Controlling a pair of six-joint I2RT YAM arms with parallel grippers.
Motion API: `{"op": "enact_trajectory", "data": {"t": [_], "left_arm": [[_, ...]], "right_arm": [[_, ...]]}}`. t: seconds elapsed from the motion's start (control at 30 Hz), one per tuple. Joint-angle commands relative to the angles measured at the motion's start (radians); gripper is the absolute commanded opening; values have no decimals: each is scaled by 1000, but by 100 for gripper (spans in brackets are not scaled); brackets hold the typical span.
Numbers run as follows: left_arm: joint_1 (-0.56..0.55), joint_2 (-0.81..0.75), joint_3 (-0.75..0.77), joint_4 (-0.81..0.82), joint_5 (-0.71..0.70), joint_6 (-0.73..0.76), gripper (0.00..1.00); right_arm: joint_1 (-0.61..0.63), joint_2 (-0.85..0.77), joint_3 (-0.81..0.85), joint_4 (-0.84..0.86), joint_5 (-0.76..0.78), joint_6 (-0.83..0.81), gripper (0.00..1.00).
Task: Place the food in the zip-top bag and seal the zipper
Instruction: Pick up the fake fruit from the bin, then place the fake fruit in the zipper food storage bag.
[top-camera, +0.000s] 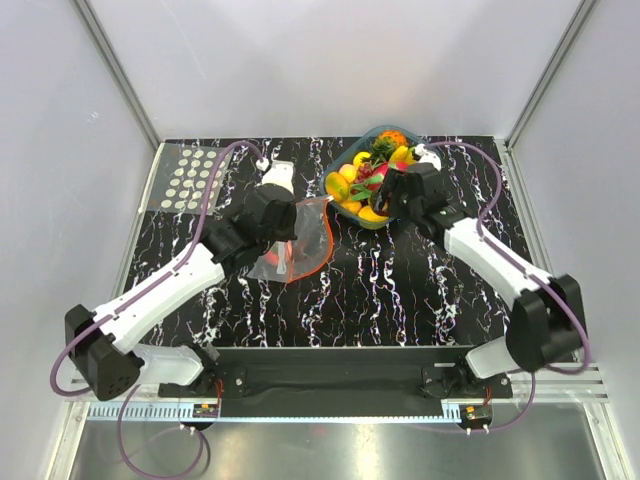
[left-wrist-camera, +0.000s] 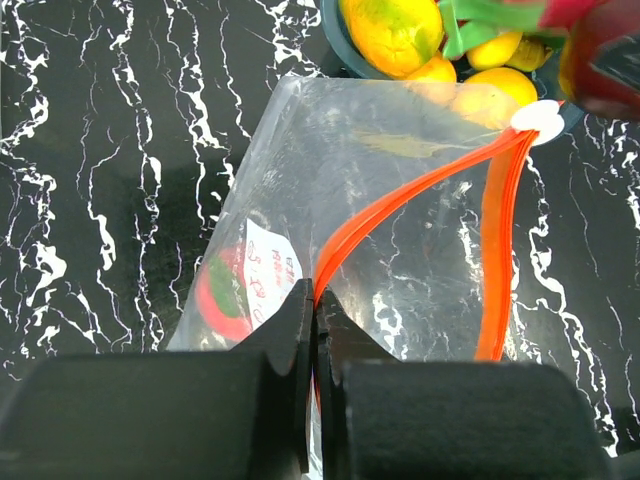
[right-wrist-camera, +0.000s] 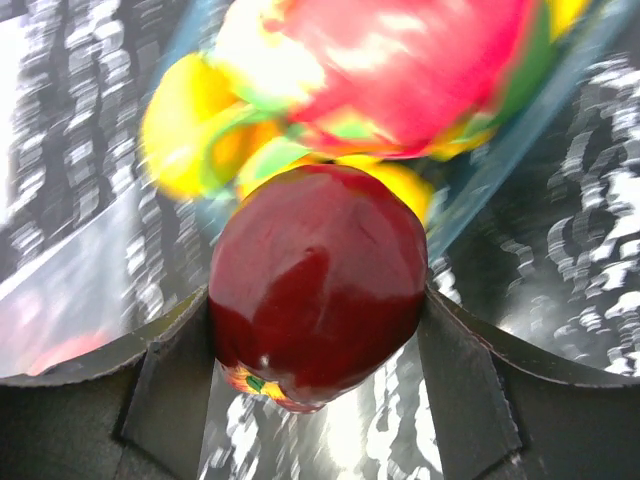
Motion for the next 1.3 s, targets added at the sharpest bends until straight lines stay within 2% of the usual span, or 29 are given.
{"op": "enact_trajectory", "data": {"t": [0.0,0.2,0.4,0.6,0.87,0.93,0.97,1.0,1.03,1.27], "left_arm": [[4,20,9,65,14,12,0],[4,63,36,66,22,14,0],[2,97,62,60,19,12,0],[4,109,84,52,45,-2,0],[4,66,95,36,150,-25,0],[2,45,86,40,193,-40,0],[4,34,81,42,203,-48,0],[2,8,73,54,213,-66,0],[5,-9,50,66,223,-75,0],[73,-66,7,65,263,-91,0]], "right_arm": [[5,-128,-76,72,-242,14,58],[51,-289,-142,80,-479,-43,57],[133,-349,-118,37,-545,-72,57],[172,-318,-107,68,-593,-60,56],[241,-173,-106,230,-575,6,57],[256,-107,-47,204,-527,12,64],[273,-90,-30,193,-465,12,71],[278,-76,-7,169,-421,22,88],[281,-64,-3,166,-391,37,100],[284,-146,-44,175,-352,40,100]]}}
